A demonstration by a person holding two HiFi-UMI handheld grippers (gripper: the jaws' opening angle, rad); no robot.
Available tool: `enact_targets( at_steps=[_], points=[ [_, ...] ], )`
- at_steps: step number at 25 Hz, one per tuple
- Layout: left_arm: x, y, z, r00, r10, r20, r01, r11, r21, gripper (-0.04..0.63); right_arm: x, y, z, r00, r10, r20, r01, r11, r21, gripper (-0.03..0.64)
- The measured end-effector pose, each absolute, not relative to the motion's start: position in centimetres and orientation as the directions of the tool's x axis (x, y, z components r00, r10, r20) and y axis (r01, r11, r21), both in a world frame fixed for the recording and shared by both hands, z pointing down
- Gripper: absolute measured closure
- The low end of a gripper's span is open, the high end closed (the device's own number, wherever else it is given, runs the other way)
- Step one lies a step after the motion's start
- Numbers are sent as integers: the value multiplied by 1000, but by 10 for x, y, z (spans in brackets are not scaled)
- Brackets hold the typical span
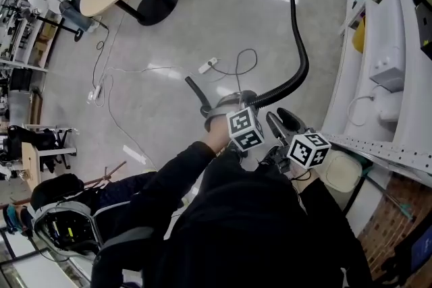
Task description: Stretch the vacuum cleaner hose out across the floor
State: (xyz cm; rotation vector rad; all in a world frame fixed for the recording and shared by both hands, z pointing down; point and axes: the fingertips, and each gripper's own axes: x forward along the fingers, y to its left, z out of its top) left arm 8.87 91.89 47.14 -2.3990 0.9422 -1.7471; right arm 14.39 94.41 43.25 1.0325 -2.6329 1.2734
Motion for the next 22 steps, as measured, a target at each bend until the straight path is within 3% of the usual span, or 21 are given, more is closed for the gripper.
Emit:
enact_targets(
  at_steps=[2, 4, 8, 11, 12, 15, 22],
  points=[
    [103, 931, 472, 179, -478, 860, -451, -817, -360, 503, 165, 942, 429, -751, -635, 180, -377, 189, -907, 415],
    [110, 944, 475, 179, -478, 860, -458, -814, -357, 503, 170, 943, 428, -735, -667, 125, -238, 81, -968, 366],
    [116, 967, 477, 190, -495, 848, -480, -800, -359, 503, 158, 942, 420, -769, -638, 46, -197, 168, -966, 352],
    [113, 978, 472, 241, -517, 822, -514, -786, -344, 496, 147, 947, 411, -773, -634, 25, -193, 197, -961, 393],
    [110, 983, 470, 261, -527, 809, -504, -789, -351, 471, 144, 948, 408, -767, -641, 19, -187, 195, -963, 404],
    [89, 1003, 470, 291, -573, 766, -460, -786, -413, 267, 139, 945, 398, -735, -678, -4, -151, 170, -974, 422],
    [-61, 1062, 502, 269, -676, 686, -597, -677, -432, 219, 114, 946, 367, -683, -727, -74, 57, 49, -997, 452]
  ],
)
